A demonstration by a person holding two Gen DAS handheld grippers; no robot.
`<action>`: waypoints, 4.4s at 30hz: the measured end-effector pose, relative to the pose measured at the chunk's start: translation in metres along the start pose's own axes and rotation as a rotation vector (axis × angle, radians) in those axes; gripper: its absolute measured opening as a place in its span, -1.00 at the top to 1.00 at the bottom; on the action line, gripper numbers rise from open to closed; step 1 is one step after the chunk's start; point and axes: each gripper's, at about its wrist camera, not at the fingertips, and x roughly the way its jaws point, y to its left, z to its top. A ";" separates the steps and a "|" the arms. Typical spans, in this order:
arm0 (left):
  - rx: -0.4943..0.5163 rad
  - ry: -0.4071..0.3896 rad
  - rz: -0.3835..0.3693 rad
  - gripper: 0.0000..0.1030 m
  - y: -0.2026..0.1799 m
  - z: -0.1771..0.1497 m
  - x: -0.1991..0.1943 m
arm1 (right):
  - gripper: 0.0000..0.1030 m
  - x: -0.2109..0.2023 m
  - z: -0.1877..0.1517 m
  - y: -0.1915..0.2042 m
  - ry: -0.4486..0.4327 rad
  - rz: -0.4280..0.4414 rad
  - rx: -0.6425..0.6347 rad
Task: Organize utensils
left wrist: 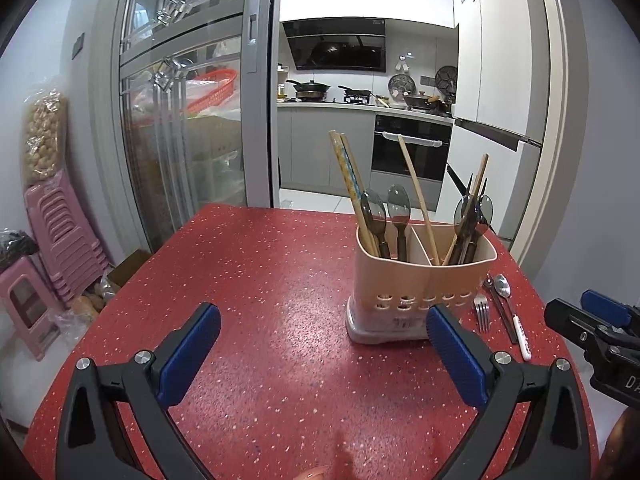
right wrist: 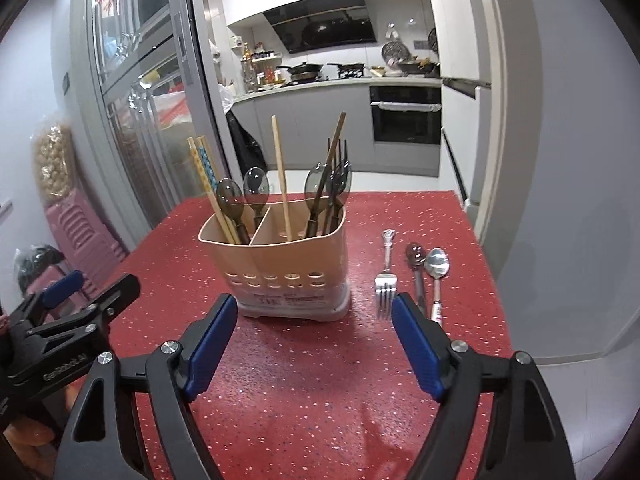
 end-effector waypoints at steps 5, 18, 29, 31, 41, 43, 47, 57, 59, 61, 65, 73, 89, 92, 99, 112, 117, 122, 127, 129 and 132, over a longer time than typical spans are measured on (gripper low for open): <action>0.012 -0.010 0.004 -1.00 0.001 -0.013 -0.012 | -0.65 -0.010 -0.011 0.003 -0.042 -0.053 -0.011; 0.031 -0.045 0.002 -1.00 -0.006 -0.035 -0.033 | -0.69 -0.034 -0.027 0.004 -0.150 -0.119 0.009; 0.027 -0.041 0.014 -1.00 -0.007 -0.042 -0.038 | -0.69 -0.043 -0.035 0.005 -0.167 -0.160 -0.001; 0.028 -0.041 0.014 -1.00 -0.006 -0.041 -0.037 | -0.69 -0.046 -0.034 0.005 -0.177 -0.171 -0.004; 0.030 -0.013 0.013 -1.00 -0.005 -0.044 -0.031 | -0.69 -0.047 -0.032 0.005 -0.183 -0.205 0.003; 0.027 -0.011 0.013 -1.00 -0.005 -0.044 -0.030 | -0.69 -0.046 -0.033 0.005 -0.182 -0.207 0.004; 0.026 -0.018 0.015 -1.00 -0.004 -0.043 -0.031 | -0.69 -0.046 -0.034 0.004 -0.181 -0.206 0.006; 0.023 -0.015 0.007 -1.00 -0.002 -0.039 -0.031 | -0.69 -0.044 -0.034 0.009 -0.180 -0.186 0.000; 0.022 -0.014 0.006 -1.00 -0.002 -0.039 -0.031 | -0.69 -0.044 -0.033 0.009 -0.179 -0.184 0.001; 0.022 -0.014 0.005 -1.00 -0.002 -0.039 -0.031 | -0.69 -0.044 -0.033 0.009 -0.178 -0.182 0.001; 0.022 -0.008 0.003 -1.00 -0.003 -0.040 -0.030 | -0.69 -0.043 -0.033 0.010 -0.178 -0.179 0.001; 0.024 -0.006 -0.004 -1.00 -0.005 -0.040 -0.029 | -0.69 -0.042 -0.033 0.010 -0.175 -0.172 0.010; 0.024 -0.009 -0.002 -1.00 -0.006 -0.039 -0.029 | -0.69 -0.042 -0.034 0.010 -0.178 -0.169 0.009; 0.023 -0.008 -0.002 -1.00 -0.005 -0.039 -0.029 | -0.69 -0.042 -0.034 0.010 -0.178 -0.168 0.010; 0.025 -0.007 -0.003 -1.00 -0.005 -0.039 -0.029 | -0.69 -0.042 -0.034 0.010 -0.177 -0.166 0.009; 0.025 -0.009 -0.003 -1.00 -0.006 -0.038 -0.030 | -0.70 -0.043 -0.033 0.010 -0.179 -0.163 0.009; 0.027 -0.011 -0.002 -1.00 -0.006 -0.036 -0.032 | -0.69 -0.046 -0.032 0.011 -0.182 -0.160 0.005; 0.026 -0.011 0.001 -1.00 -0.006 -0.036 -0.032 | -0.69 -0.046 -0.032 0.011 -0.182 -0.159 0.007; 0.024 -0.010 0.003 -1.00 -0.005 -0.036 -0.032 | -0.69 -0.046 -0.032 0.011 -0.182 -0.160 0.006; 0.024 -0.009 0.003 -1.00 -0.005 -0.036 -0.031 | -0.70 -0.046 -0.032 0.011 -0.183 -0.161 0.006; 0.022 -0.006 0.002 -1.00 -0.005 -0.036 -0.030 | -0.69 -0.046 -0.032 0.011 -0.183 -0.160 0.006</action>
